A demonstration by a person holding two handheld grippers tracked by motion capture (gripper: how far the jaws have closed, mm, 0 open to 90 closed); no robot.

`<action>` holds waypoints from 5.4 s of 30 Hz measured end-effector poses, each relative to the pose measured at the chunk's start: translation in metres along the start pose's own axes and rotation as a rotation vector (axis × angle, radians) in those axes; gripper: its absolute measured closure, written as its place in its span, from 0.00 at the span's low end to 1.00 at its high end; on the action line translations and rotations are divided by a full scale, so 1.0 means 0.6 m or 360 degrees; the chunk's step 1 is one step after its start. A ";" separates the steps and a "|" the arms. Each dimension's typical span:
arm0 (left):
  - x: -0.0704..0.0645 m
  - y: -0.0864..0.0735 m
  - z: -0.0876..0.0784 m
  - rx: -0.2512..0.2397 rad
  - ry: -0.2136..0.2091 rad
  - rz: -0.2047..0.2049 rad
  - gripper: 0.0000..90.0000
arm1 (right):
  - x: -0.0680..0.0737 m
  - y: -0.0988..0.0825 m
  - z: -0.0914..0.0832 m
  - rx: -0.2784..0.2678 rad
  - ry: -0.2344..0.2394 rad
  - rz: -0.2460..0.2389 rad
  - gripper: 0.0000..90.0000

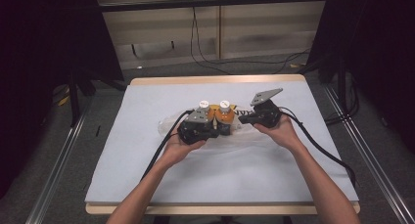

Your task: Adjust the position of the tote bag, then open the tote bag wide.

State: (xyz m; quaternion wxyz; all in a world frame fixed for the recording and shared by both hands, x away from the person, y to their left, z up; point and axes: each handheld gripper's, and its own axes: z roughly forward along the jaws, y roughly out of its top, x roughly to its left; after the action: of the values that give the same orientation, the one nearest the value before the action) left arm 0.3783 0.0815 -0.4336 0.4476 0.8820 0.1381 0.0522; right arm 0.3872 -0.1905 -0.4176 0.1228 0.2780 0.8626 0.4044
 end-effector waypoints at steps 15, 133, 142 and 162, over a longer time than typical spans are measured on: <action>0.002 -0.010 0.033 0.0096 0.0041 0.0003 1.00 | -0.039 0.024 0.079 0.0136 0.0090 0.0042 1.00; -0.060 -0.085 0.016 0.0275 -0.0210 0.0018 1.00 | -0.099 0.066 0.164 0.0016 -0.0198 0.0386 1.00; -0.056 -0.088 0.016 0.0245 -0.0239 -0.0013 1.00 | -0.086 0.056 0.114 -0.0105 -0.0138 0.0383 1.00; -0.059 -0.078 -0.054 0.0005 -0.0043 -0.0113 0.87 | -0.042 0.006 -0.014 -0.0311 -0.0233 0.0331 1.00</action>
State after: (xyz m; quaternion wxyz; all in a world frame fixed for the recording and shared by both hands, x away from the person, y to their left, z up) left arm 0.3281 0.1227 -0.4508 0.4495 0.8779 0.1633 0.0242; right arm 0.4050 -0.2087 -0.4098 0.1692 0.3812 0.7745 0.4756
